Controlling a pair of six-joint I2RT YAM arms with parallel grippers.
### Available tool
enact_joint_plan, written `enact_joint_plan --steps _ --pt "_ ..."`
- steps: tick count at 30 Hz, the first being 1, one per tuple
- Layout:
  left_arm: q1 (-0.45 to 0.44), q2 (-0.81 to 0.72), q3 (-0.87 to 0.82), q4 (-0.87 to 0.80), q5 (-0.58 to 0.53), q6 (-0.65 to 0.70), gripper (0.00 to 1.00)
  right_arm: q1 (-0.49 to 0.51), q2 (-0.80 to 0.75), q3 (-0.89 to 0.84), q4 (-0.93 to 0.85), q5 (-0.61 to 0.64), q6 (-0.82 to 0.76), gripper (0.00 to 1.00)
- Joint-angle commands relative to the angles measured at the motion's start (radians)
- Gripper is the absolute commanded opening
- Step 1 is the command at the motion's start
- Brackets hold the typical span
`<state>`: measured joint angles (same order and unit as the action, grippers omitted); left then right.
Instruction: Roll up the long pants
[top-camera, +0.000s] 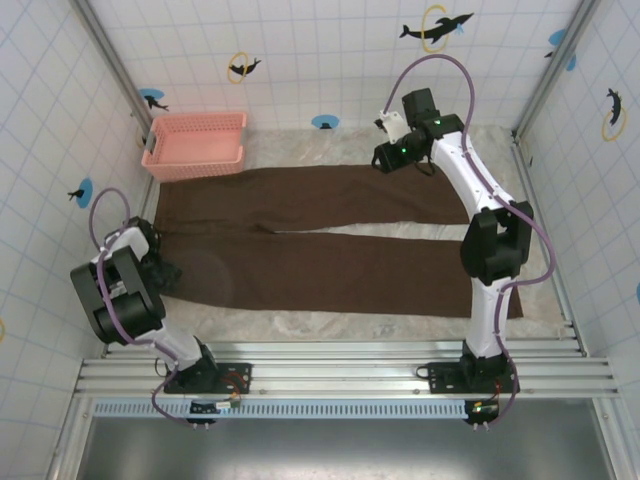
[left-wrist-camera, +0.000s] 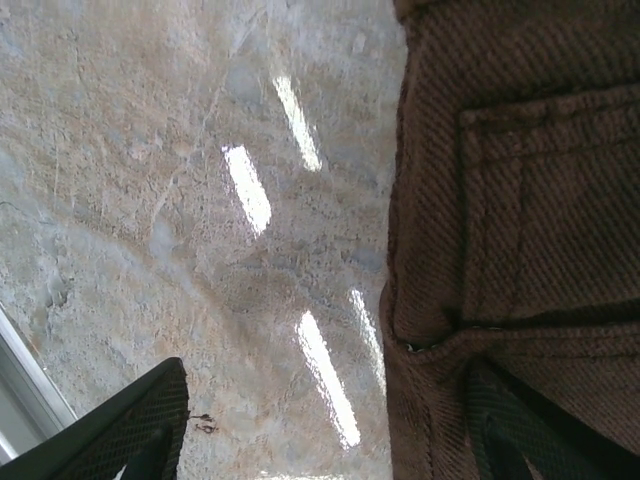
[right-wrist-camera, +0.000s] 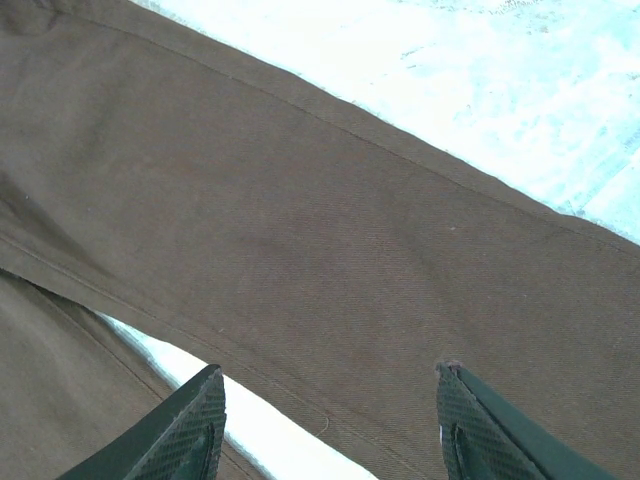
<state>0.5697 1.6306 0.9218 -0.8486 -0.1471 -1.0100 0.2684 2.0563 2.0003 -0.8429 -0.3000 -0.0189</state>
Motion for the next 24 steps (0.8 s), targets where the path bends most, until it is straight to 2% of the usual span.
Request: enact_joint_plan --steps 1,5,9,11,13,15,16,24 --pt "0.007 0.061 0.008 0.076 -0.051 -0.054 0.71 -0.005 0.007 0.029 -0.002 -0.008 -0.004 0.59" --pt "0.007 0.08 -0.003 0.136 -0.031 -0.075 0.62 -0.006 -0.002 0.032 -0.015 0.004 -0.014 0.59" --pt "0.007 0.133 0.036 0.134 -0.016 -0.072 0.44 -0.002 -0.009 0.033 -0.022 0.012 -0.022 0.59" --pt "0.005 0.16 0.056 0.133 -0.008 -0.06 0.41 0.0 -0.012 0.033 -0.026 0.017 -0.027 0.59" --pt "0.005 0.182 0.077 0.13 -0.004 -0.049 0.26 0.0 -0.015 0.032 -0.031 0.023 -0.033 0.59" --pt "0.006 0.194 0.084 0.135 0.007 -0.048 0.03 0.002 -0.017 0.032 -0.034 0.03 -0.037 0.59" --pt "0.005 0.198 0.088 0.137 0.017 -0.048 0.0 0.002 -0.019 0.031 -0.036 0.032 -0.039 0.59" --pt "-0.044 0.156 0.212 0.054 0.132 0.012 0.0 -0.019 -0.061 -0.04 -0.042 0.084 -0.03 0.59"
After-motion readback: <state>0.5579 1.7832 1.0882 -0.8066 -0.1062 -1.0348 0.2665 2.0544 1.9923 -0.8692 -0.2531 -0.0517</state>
